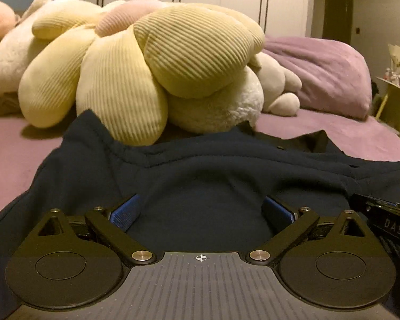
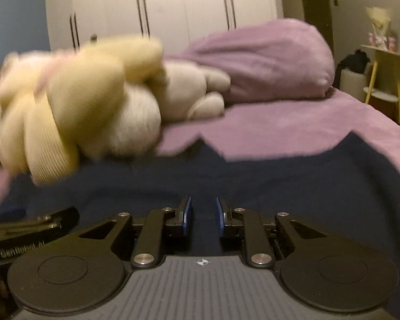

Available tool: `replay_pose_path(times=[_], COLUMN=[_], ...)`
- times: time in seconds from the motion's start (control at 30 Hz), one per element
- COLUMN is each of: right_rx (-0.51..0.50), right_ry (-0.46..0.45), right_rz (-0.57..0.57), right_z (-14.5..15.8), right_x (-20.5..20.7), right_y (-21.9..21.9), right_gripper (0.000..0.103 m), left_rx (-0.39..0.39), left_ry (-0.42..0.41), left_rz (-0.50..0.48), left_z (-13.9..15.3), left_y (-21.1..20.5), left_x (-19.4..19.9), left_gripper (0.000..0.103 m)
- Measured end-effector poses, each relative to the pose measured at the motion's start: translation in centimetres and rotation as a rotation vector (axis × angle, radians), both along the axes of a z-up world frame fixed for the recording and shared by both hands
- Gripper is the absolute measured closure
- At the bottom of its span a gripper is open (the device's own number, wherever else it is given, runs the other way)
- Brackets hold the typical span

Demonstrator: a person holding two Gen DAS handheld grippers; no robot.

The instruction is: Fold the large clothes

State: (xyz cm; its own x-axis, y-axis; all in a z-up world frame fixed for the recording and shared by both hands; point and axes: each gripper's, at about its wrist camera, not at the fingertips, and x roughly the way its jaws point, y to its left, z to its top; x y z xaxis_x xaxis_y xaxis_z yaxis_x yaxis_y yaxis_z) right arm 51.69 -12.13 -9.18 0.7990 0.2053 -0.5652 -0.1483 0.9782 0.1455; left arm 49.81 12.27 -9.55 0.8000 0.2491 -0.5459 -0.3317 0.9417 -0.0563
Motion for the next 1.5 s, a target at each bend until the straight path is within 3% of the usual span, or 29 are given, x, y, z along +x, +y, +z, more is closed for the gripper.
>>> replay_pose_path(times=[0.07, 0.2, 0.33, 0.4, 0.5, 0.57, 0.67, 0.8, 0.87, 0.97, 1.13, 1.23, 1.4, 1.47, 1.5], right_rx=[0.015, 0.029, 0.084, 0.049, -0.003, -0.023, 0.054, 0.008, 0.074, 0.254, 0.595, 0.689, 0.822, 0.85, 0.859], right_ry=[-0.03, -0.031, -0.026, -0.079, -0.128, -0.115, -0.078, -0.02, 0.036, 0.12, 0.229, 0.256, 0.328, 0.34, 0.34], right_rz=[-0.003, -0.006, -0.024, -0.07, -0.188, -0.244, -0.282, -0.282, -0.284, -0.35, -0.396, -0.374, -0.39, -0.419, -0.43], right_z=[-1.8, -1.9, 0.5, 1.7, 2.2, 0.7, -1.0, -0.7, 0.2, 1.3, -0.1, -0.5, -1.5, -2.1, -2.2], right_x=[0.0, 0.4, -1.0, -3.3, -5.6, -6.4, -6.5, -5.4, -5.8, -9.4, -19.5, -22.3, -20.7, -19.9, -19.6], right_y=[-0.1, -0.2, -2.9, -5.9, -11.4, -14.5, -16.4, -15.7, -17.0, -21.0, -27.0, -27.6, -27.4, -27.3, -27.1], right_gripper=[0.085, 0.086, 0.086, 0.077, 0.072, 0.072, 0.072, 0.066, 0.062, 0.037, 0.036, 0.037, 0.036, 0.035, 0.035], left_rx=[0.014, -0.032, 0.171, 0.182, 0.051, -0.056, -0.066, -0.047, -0.108, -0.21, -0.384, -0.462, -0.646, -0.675, -0.681], left_ry=[0.018, 0.012, -0.006, -0.019, -0.009, 0.0, 0.017, 0.106, 0.135, 0.134, 0.166, 0.148, 0.093, 0.088, 0.085], left_rz=[0.003, -0.014, 0.009, 0.03, 0.102, 0.152, 0.18, 0.174, 0.135, 0.045, -0.012, 0.003, 0.099, 0.136, 0.151], left_z=[0.1, 2.0, 3.7, 3.6, 2.2, 1.0, 0.9, 2.6, 3.2, 3.5, 2.3, 2.0, 1.5, 1.0, 0.8], left_y=[-0.1, 1.1, 2.6, 4.2, 6.8, 8.3, 8.4, 8.0, 8.3, 8.3, 7.6, 7.6, 9.3, 9.8, 10.0], left_x=[0.5, -1.0, -5.8, -8.1, -9.0, -8.7, -8.3, -9.1, -11.7, -17.5, -24.9, -25.0, -22.6, -22.0, -21.8], left_gripper=[0.0, 0.001, 0.001, 0.001, 0.0, 0.0, 0.0, 0.0, 0.0, 0.0, 0.0, 0.0, 0.004, 0.01, 0.018])
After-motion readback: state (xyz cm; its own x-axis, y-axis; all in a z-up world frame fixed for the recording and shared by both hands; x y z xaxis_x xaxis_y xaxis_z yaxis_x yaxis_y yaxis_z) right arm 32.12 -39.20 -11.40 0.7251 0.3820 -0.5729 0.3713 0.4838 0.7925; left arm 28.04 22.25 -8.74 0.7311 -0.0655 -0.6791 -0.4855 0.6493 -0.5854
